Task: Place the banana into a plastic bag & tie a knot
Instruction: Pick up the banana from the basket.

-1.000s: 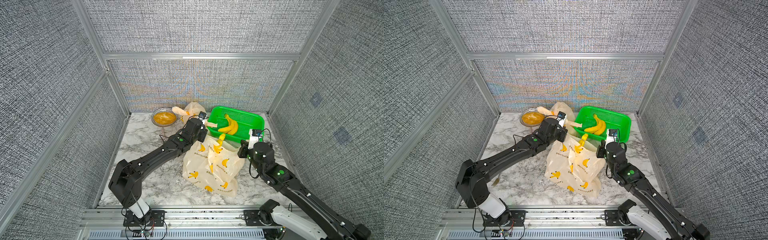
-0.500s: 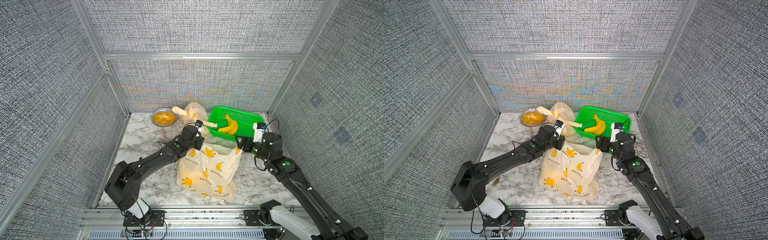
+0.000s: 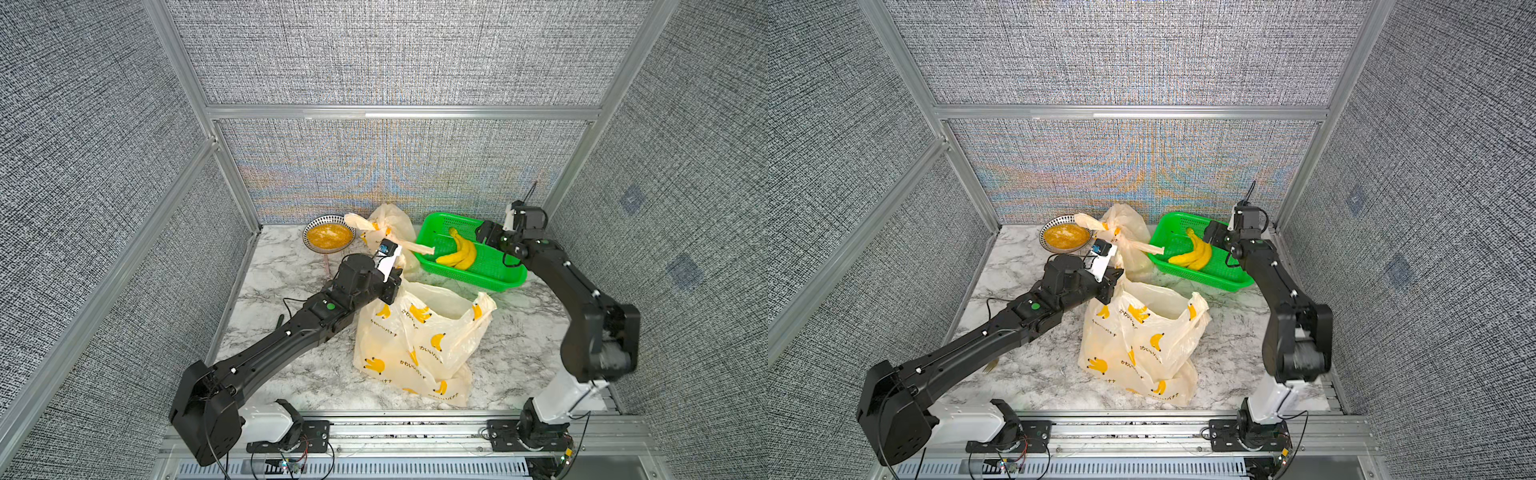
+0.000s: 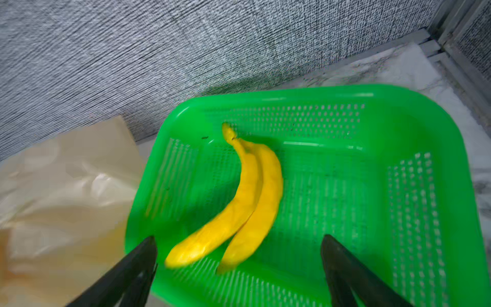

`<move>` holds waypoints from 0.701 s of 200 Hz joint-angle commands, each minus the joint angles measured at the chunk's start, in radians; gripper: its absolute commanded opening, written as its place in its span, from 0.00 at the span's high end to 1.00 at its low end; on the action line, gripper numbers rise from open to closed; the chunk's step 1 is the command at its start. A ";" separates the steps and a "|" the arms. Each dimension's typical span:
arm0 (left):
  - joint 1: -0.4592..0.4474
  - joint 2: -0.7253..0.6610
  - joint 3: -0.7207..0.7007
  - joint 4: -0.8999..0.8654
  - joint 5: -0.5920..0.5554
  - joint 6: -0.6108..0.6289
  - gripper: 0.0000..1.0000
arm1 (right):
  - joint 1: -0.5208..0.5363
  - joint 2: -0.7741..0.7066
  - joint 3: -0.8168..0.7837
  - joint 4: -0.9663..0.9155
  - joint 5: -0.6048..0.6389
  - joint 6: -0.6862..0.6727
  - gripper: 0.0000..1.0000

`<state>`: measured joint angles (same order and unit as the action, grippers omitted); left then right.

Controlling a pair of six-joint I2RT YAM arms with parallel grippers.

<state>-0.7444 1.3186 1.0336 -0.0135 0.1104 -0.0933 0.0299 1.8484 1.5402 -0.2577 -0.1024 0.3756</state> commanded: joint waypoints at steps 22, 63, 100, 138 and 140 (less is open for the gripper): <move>-0.010 0.003 -0.010 -0.078 0.175 0.016 1.00 | 0.033 0.338 0.326 -0.161 0.041 -0.140 0.07; -0.011 0.051 0.002 -0.115 0.181 0.038 1.00 | 0.081 0.610 0.650 -0.256 0.101 -0.220 0.06; -0.012 0.068 0.011 -0.105 0.174 0.034 1.00 | 0.084 0.820 0.916 -0.381 0.190 -0.267 0.06; -0.011 0.051 0.045 -0.106 0.129 0.027 1.00 | 0.093 0.843 0.903 -0.317 0.168 -0.332 0.46; -0.010 0.051 0.049 -0.108 0.124 0.027 1.00 | 0.093 0.845 0.908 -0.320 0.168 -0.334 0.50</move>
<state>-0.7559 1.3808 1.0512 -0.1307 0.2676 -0.0612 0.1146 2.6747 2.4424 -0.5694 0.0647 0.0898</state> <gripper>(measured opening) 0.048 0.672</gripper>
